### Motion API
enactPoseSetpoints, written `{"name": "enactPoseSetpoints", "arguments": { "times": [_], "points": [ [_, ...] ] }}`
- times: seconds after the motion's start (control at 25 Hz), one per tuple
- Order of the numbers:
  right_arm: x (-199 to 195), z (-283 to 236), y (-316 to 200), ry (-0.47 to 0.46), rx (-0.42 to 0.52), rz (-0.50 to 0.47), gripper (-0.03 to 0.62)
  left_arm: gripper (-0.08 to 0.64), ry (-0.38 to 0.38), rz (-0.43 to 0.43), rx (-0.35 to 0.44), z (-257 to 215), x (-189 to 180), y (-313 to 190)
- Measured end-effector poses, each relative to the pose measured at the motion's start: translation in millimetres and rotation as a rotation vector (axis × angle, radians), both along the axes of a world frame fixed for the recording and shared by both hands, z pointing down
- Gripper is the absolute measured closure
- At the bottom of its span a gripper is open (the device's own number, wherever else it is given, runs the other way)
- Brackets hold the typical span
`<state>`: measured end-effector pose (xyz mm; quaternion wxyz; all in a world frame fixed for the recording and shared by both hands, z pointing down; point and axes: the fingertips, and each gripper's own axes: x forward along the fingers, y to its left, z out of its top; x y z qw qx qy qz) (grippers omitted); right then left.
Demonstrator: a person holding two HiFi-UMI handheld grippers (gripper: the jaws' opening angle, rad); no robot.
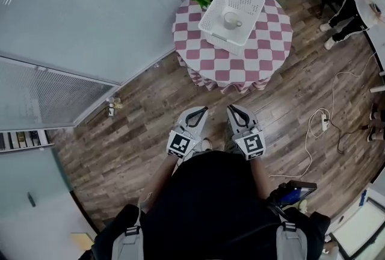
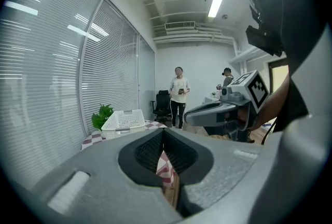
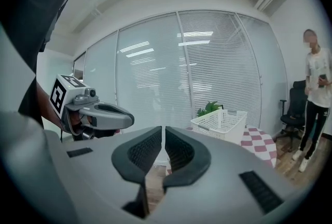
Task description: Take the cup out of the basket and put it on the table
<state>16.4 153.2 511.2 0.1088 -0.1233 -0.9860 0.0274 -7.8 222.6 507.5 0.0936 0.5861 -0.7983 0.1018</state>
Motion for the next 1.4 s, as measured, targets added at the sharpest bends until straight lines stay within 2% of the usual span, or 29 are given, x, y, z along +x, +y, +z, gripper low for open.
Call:
{"name": "enactPoseSetpoints", "arguments": {
  "times": [0.2,0.32,0.56,0.84,0.96,1.04,1.12,1.4],
  "points": [
    [-15.8,11.5,-65.0,0.010,-0.070,0.042,0.567,0.555,0.032,0.019,-0.102,14.1,-34.2,-50.5],
    [-16.7,18.8,-99.3,0.019,-0.078,0.072,0.566,0.555,0.048,0.008,-0.127,18.9,-56.8,-71.2],
    [-6.4,27.6,-153.6,0.038,-0.082,0.169,0.567,0.554,0.008,-0.042,-0.064,4.1,-99.3,-108.3],
    [-3.6,44.1,-189.2,0.083,-0.048,0.295,0.567,0.555,-0.020,0.064,0.031,2.3,-139.2,-148.3],
    [-5.7,46.8,-204.0,0.094,-0.043,0.359,0.568,0.555,-0.027,0.053,0.031,7.0,-170.5,-167.9],
    [-10.3,42.3,-219.0,0.105,-0.049,0.405,0.568,0.555,-0.044,0.034,-0.005,8.0,-195.5,-186.8],
    [-18.0,42.2,-222.7,0.111,-0.047,0.447,0.567,0.554,-0.075,0.060,-0.066,18.5,-218.9,-197.8],
    [-33.8,29.5,-246.5,0.137,-0.069,0.571,0.567,0.554,-0.177,0.288,-0.376,41.1,-286.6,-252.1]
  ]
}}
